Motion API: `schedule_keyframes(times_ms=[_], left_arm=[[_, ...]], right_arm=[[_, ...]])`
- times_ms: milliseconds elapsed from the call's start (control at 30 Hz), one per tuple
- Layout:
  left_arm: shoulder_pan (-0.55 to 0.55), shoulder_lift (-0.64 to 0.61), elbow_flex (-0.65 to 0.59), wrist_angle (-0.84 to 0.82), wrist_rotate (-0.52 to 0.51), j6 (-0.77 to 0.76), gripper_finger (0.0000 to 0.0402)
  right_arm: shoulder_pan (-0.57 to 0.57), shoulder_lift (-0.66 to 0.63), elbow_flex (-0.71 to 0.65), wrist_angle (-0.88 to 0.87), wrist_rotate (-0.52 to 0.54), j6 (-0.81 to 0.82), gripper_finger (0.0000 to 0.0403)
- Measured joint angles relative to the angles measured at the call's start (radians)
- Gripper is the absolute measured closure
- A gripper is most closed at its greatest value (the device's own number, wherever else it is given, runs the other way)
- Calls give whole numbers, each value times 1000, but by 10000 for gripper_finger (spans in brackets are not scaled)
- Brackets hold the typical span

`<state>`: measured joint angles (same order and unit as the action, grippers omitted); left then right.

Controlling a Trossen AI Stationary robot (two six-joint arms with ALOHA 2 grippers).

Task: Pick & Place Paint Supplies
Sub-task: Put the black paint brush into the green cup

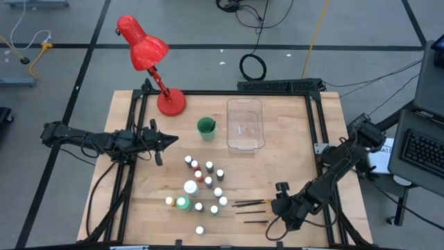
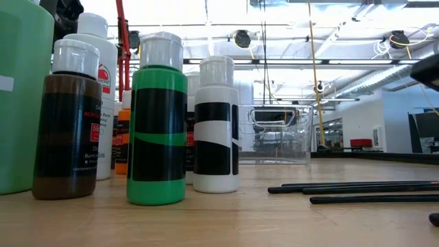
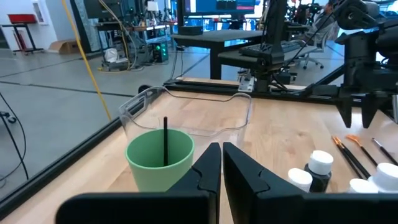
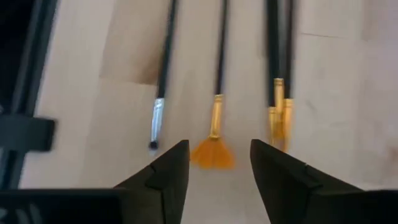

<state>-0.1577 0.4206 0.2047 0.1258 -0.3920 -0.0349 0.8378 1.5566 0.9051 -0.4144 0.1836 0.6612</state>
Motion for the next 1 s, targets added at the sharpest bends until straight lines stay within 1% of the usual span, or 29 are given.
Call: schedule_keyframes(times_ms=[100, 200, 433, 633, 700, 767, 900, 933, 1000], left_arm=[[0, 0, 0, -1, 0, -1, 380], [0, 0, 0, -4, 0, -1, 380], [0, 0, 0, -4, 0, 0, 380], [0, 0, 0, -3, 0, 0, 380], [0, 0, 0, -4, 0, 0, 380], [0, 0, 0, -3, 0, 2, 380], [0, 0, 0, -3, 0, 6, 380], [0, 0, 0, -3, 0, 6, 380], [0, 0, 0, -3, 0, 6, 380]], right_arm=[[2, 11, 0, 2, -1, -40, 239], [7, 34, 0, 5, -2, -44, 248], [7, 133, 3, 43, 2, -44, 262], [2, 150, 4, 33, 7, -63, 276], [2, 151, 3, 32, 4, -77, 289], [2, 151, 3, 25, 4, -80, 312], [2, 150, 3, 20, 9, -114, 381], [1, 147, 2, 17, 9, -125, 391], [1, 136, 2, 6, 10, -128, 394]])
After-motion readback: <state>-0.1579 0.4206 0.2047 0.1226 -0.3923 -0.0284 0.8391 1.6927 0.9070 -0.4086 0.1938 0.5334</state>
